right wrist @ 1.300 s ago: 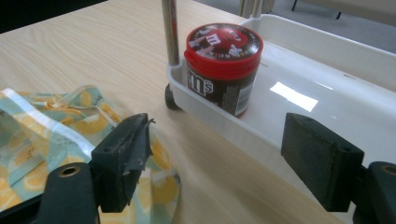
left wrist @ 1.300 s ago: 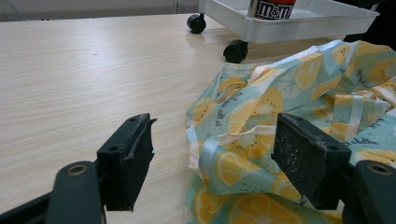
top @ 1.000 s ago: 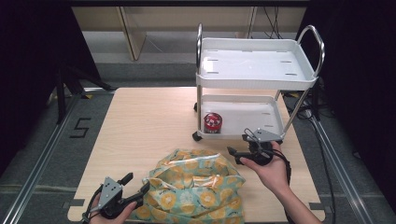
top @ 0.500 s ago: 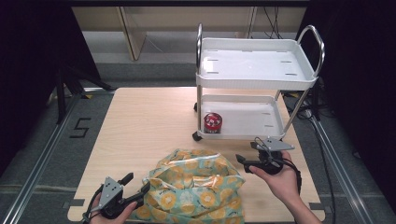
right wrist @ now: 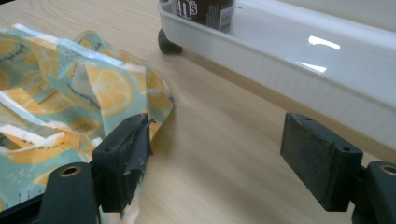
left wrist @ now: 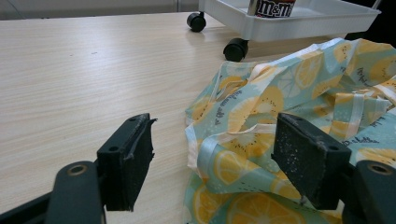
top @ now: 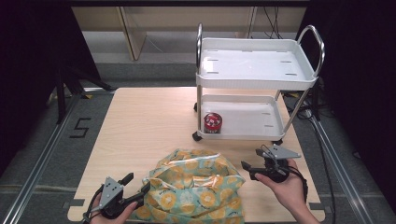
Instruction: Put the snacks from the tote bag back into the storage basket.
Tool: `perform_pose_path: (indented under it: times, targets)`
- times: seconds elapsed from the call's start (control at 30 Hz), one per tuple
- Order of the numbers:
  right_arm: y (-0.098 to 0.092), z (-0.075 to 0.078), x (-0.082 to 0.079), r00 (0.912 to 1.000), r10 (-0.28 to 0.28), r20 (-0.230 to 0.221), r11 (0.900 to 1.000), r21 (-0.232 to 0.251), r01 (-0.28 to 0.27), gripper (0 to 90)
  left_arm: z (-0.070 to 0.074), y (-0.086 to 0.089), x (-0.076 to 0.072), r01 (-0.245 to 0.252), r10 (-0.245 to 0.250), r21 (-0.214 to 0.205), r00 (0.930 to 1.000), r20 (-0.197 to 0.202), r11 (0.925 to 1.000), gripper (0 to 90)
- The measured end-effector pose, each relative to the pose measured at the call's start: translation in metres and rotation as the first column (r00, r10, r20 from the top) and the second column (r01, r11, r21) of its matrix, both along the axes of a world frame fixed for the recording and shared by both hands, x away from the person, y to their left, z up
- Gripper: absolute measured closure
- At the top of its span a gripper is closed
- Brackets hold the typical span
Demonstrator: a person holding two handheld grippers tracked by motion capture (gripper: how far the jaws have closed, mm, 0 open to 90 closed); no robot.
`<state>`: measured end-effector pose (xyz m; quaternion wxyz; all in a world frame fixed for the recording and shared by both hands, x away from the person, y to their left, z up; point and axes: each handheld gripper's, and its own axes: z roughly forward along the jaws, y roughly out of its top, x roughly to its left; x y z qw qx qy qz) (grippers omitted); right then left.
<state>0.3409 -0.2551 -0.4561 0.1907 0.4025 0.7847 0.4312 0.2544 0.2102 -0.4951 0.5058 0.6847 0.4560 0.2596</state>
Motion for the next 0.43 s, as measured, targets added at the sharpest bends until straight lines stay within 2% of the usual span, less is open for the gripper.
perform_pose_path:
  times: [0.03, 0.07, 0.1, 0.13, 0.17, 0.2, 0.23, 0.3, 0.33, 0.43]
  targets:
    - [-0.003, -0.002, 0.002, 0.9994, 0.026, 0.021, 0.9996, -0.006, -0.026, 25.3, 0.000, 0.000, 0.000, -0.004, 0.004, -0.002, 1.0000, -0.002, 1.0000, 28.1]
    - [-0.002, -0.004, -0.001, 0.9999, 0.006, 0.015, 1.0000, -0.003, -0.006, 25.3, 0.000, 0.000, 0.000, -0.004, 0.004, 0.000, 1.0000, -0.002, 1.0000, 28.1]
    - [-0.004, -0.006, -0.001, 0.9995, 0.020, 0.023, 0.9998, -0.009, -0.020, 25.3, 0.000, 0.000, 0.000, 0.000, 0.000, 0.001, 1.0000, 0.000, 1.0000, 28.1]
    - [-0.003, -0.007, -0.005, 0.9999, 0.006, -0.011, 1.0000, 0.000, -0.006, 25.3, 0.000, 0.000, 0.000, -0.001, 0.001, 0.000, 1.0000, -0.001, 1.0000, 28.1]
    - [-0.004, -0.009, -0.005, 0.9999, 0.013, -0.005, 0.9999, 0.008, -0.013, 25.7, 0.000, 0.000, 0.000, 0.000, 0.000, 0.001, 1.0000, -0.002, 1.0000, 28.1]
    - [-0.006, -0.012, -0.005, 0.9994, 0.021, 0.026, 0.9998, 0.005, -0.021, 26.1, 0.000, 0.000, 0.000, -0.001, 0.001, 0.000, 1.0000, -0.003, 1.0000, 28.1]
    - [-0.006, -0.014, -0.006, 0.9991, 0.022, 0.037, 0.9995, 0.024, -0.023, 26.6, -0.001, 0.000, 0.001, 0.006, -0.006, -0.003, 1.0000, 0.001, 1.0000, 28.1]
    - [-0.008, -0.017, -0.007, 0.9988, 0.027, 0.042, 0.9993, 0.024, -0.028, 27.4, -0.001, 0.000, 0.001, 0.013, -0.013, -0.005, 0.9999, 0.005, 0.9999, 28.1]
    - [-0.007, -0.018, -0.011, 0.9996, 0.008, 0.026, 0.9991, 0.042, -0.009, 27.8, -0.001, -0.001, 0.001, 0.006, -0.006, -0.005, 1.0000, -0.001, 1.0000, 28.1]
    - [-0.008, -0.022, -0.010, 0.9988, 0.023, 0.044, 0.9991, 0.034, -0.025, 29.4, -0.001, -0.001, 0.001, 0.010, -0.010, -0.002, 0.9999, -0.006, 0.9999, 28.1]
